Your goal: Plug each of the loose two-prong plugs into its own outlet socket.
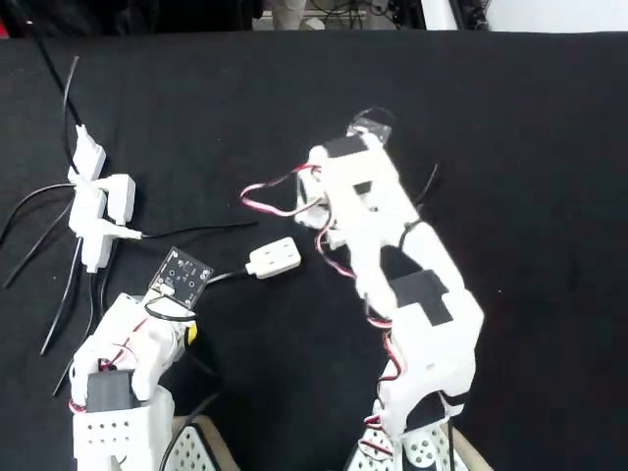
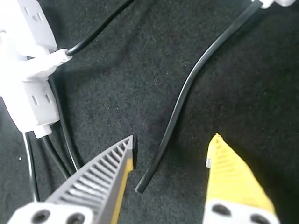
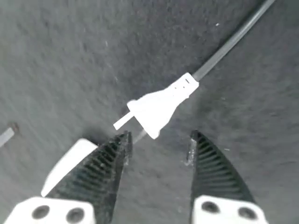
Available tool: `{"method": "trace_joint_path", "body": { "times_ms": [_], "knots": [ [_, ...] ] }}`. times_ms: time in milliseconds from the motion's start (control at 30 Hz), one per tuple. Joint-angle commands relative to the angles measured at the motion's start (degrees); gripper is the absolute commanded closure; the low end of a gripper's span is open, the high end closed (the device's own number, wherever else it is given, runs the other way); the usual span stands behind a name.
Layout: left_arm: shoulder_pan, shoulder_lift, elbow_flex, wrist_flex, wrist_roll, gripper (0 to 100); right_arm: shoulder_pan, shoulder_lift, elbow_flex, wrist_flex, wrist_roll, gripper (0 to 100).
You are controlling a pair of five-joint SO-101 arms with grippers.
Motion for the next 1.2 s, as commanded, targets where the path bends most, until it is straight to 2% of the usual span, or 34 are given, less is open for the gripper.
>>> {"method": "trace_joint_path", "body": {
  "times_ms": [0,100,267,500,633,833,1033,1167],
  "knots": [
    [-0.40,-0.35,0.13,0.09,-0.35,75,-0.70,-3.21,2.33,-3.96,-7.47,80.3],
    [-0.40,-0.35,0.13,0.09,-0.35,75,0.53,-3.21,4.62,-5.54,-11.25,80.4],
    [-0.40,-0.35,0.13,0.09,-0.35,75,3.43,-3.74,3.56,-4.13,-11.43,80.4],
    [-0.40,-0.35,0.13,0.09,-0.35,75,3.43,-6.73,-8.66,6.86,-11.96,80.4],
    [-0.40,-0.35,0.13,0.09,-0.35,75,4.75,-6.99,-9.19,8.88,-12.04,80.4],
    [-0.40,-0.35,0.13,0.09,-0.35,75,7.82,-4.00,-3.47,5.80,-12.04,80.4],
    [-0.48,-0.35,0.13,0.09,-0.35,75,7.74,1.80,0.22,-3.87,-12.13,80.4],
    [-0.48,-0.35,0.13,0.09,-0.35,75,7.30,4.09,-0.04,-5.01,-12.13,80.4]
  ]
}}
